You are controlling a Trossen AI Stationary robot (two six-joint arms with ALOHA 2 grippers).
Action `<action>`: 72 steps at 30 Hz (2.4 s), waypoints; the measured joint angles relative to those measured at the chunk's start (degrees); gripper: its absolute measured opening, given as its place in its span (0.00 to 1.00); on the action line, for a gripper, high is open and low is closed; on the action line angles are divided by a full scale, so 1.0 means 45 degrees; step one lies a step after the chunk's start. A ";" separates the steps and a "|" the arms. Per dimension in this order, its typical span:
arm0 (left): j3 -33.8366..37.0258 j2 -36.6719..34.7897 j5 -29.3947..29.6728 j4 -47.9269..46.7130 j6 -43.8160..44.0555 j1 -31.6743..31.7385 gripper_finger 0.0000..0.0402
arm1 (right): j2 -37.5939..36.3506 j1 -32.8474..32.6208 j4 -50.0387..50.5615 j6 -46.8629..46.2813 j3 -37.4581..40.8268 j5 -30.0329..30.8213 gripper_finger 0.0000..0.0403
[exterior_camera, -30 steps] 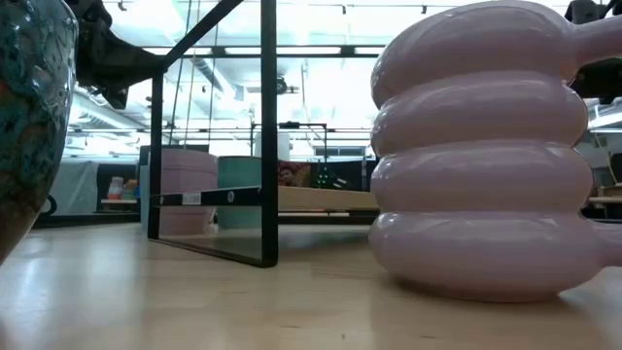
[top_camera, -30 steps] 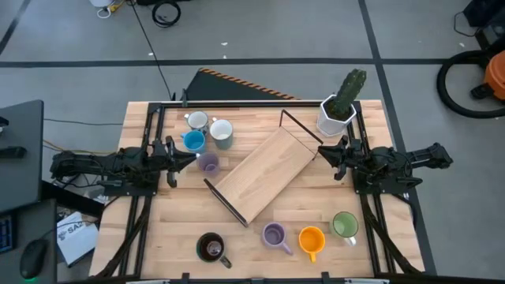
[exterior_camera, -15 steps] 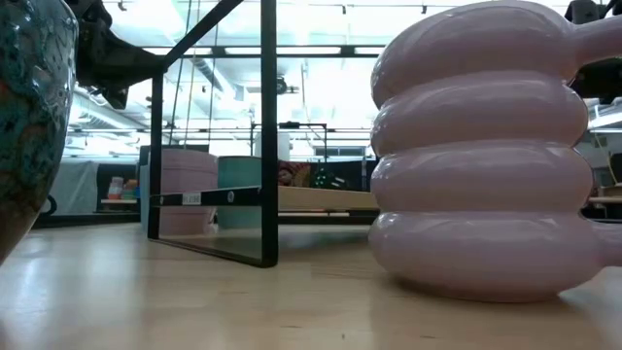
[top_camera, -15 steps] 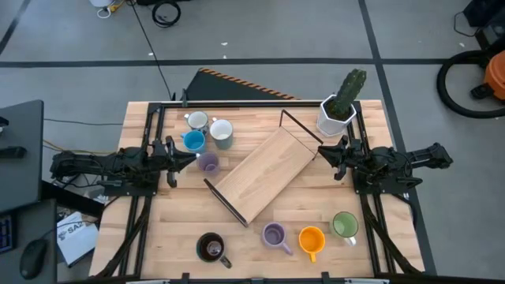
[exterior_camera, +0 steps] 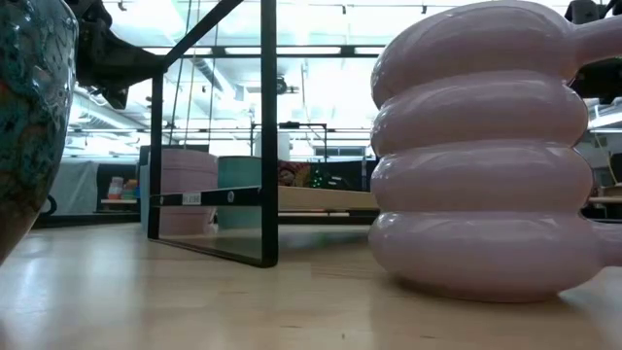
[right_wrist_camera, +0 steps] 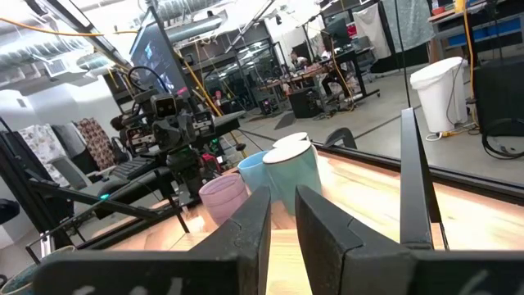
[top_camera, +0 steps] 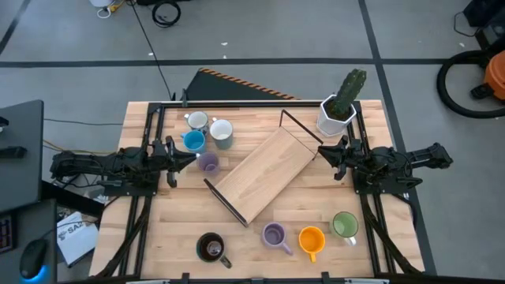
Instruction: Place coffee mugs
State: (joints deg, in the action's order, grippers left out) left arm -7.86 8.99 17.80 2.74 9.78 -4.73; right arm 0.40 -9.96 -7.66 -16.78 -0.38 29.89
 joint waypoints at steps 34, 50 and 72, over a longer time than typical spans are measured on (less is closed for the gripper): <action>0.0005 0.0000 0.0131 0.3201 0.0879 0.0015 0.14 | 0.0000 0.0005 -0.1334 0.0220 0.0002 0.0007 0.16; -0.1979 0.1099 0.2375 -0.1666 0.3729 0.1850 0.14 | 0.0298 0.0005 -0.1281 0.1931 0.0003 -0.1360 0.16; -0.6815 0.9600 -0.1059 -0.4145 0.4660 0.4221 0.32 | 0.2818 0.0005 0.0490 0.3124 -0.1438 -0.2533 0.16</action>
State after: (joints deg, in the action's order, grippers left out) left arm -38.53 52.19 13.04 -15.91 30.75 14.26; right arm 13.09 -9.93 -5.45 -2.72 -6.85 18.50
